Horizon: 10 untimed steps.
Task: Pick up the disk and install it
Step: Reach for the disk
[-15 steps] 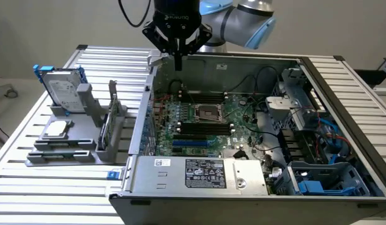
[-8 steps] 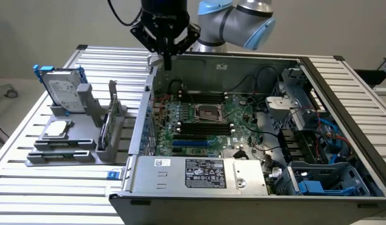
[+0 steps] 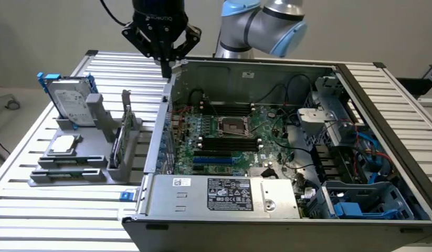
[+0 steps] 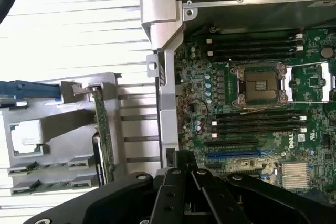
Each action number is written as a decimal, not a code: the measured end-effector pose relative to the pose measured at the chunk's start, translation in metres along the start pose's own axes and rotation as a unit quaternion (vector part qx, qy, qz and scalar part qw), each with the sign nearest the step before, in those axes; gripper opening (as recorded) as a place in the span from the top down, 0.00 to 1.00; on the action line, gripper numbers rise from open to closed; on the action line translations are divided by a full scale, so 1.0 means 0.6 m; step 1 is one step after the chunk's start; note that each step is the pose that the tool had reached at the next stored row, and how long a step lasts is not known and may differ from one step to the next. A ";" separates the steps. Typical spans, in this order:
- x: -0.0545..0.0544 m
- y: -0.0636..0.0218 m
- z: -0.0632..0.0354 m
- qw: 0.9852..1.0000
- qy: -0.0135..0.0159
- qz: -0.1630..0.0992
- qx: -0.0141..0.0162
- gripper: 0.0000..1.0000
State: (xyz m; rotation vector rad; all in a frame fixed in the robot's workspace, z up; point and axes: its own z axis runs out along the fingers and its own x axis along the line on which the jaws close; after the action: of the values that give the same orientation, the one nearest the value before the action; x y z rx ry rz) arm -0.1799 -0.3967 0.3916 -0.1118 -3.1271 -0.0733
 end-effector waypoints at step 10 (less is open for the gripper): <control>0.078 0.022 0.007 1.000 0.000 0.000 0.001 0.89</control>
State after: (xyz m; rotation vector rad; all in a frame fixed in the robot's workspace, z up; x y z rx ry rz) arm -0.2254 -0.3798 0.3888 -0.1119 -3.1270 -0.0706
